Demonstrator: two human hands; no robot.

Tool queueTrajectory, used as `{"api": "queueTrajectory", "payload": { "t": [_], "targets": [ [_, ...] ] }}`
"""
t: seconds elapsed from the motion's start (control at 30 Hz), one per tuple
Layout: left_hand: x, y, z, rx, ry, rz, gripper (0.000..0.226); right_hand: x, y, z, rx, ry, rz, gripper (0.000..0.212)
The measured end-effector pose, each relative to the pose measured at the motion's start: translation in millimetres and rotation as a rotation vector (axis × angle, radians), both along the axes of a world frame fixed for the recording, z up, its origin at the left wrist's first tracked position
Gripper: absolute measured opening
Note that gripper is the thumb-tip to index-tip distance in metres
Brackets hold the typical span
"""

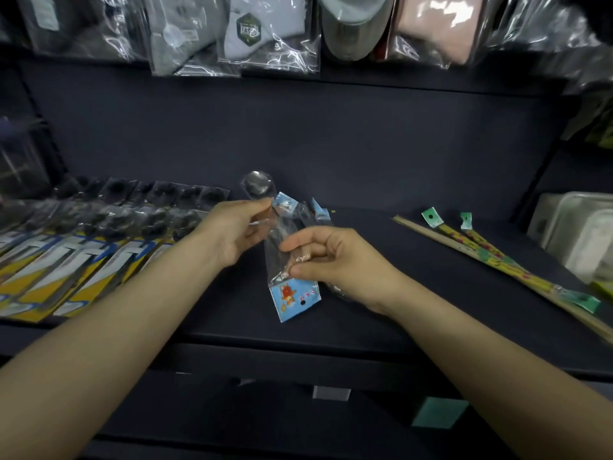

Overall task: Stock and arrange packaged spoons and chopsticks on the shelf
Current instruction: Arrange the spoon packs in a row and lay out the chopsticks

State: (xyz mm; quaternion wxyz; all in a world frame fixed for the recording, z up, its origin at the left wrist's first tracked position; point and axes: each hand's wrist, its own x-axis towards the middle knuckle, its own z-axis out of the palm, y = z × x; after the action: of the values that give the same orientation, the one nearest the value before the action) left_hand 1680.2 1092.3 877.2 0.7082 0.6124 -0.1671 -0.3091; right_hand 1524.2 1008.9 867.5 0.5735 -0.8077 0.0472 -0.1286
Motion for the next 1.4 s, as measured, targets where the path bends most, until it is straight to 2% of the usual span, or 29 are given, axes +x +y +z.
{"api": "queueTrajectory", "payload": {
  "t": [0.13, 0.2, 0.27, 0.37, 0.43, 0.53, 0.63, 0.7, 0.8, 0.9, 1.0, 1.07, 1.13, 1.23, 1.33, 1.4],
  "targets": [
    [-4, 9, -1, 0.065, -0.054, -0.229, 0.011, 4, 3, 4, -0.122, -0.047, 0.059, 0.031],
    [0, 15, 0, 0.066, -0.067, -0.263, 0.011, 8, 5, 4, -0.206, -0.083, 0.071, 0.031],
    [7, 18, 2, 0.071, -0.062, -0.25, 0.01, 12, 8, 3, -0.415, -0.143, 0.023, 0.03],
    [19, 21, 5, 0.085, -0.047, -0.232, 0.012, 25, 12, -5, -0.854, -0.342, -0.106, 0.036],
    [25, 22, 6, 0.105, -0.055, -0.244, 0.01, 35, 14, -12, -1.064, -0.485, -0.25, 0.026],
    [33, 25, 7, 0.141, -0.071, -0.292, 0.01, 48, 20, -9, -1.159, -0.598, -0.429, 0.015],
    [39, 33, 10, 0.132, -0.085, -0.382, 0.022, 58, 27, -4, -1.289, -0.619, -0.419, 0.014],
    [41, 40, 10, 0.182, -0.197, -0.453, 0.025, 66, 30, -7, -1.441, -0.593, -0.384, 0.006],
    [48, 49, 3, 0.326, -0.59, -0.415, 0.039, 78, 31, -19, -1.508, -0.505, -0.296, 0.012],
    [52, 60, -3, 0.323, -0.951, -0.467, 0.039, 84, 27, -31, -1.481, -0.296, -0.172, 0.013],
    [54, 66, -9, 0.409, -1.173, -0.709, 0.032, 86, 19, -24, -1.226, 0.006, -0.056, 0.023],
    [54, 66, -14, 0.548, -1.299, -0.79, 0.04, 82, 11, -13, -1.071, 0.123, 0.039, 0.04],
    [53, 64, -20, 0.629, -1.373, -0.815, 0.053, 79, -1, -8, -1.039, 0.127, -0.046, 0.05],
    [48, 61, -22, 0.649, -1.402, -0.805, 0.05, 77, -19, -14, -1.056, 0.398, -0.295, 0.06],
    [46, 57, -23, 0.638, -1.425, -0.767, 0.045, 81, -29, -22, -1.063, 0.63, -0.3, 0.052],
    [46, 53, -24, 0.638, -1.419, -0.75, 0.044, 86, -36, -26, -1.03, 0.67, -0.351, 0.044]
  ]
}}
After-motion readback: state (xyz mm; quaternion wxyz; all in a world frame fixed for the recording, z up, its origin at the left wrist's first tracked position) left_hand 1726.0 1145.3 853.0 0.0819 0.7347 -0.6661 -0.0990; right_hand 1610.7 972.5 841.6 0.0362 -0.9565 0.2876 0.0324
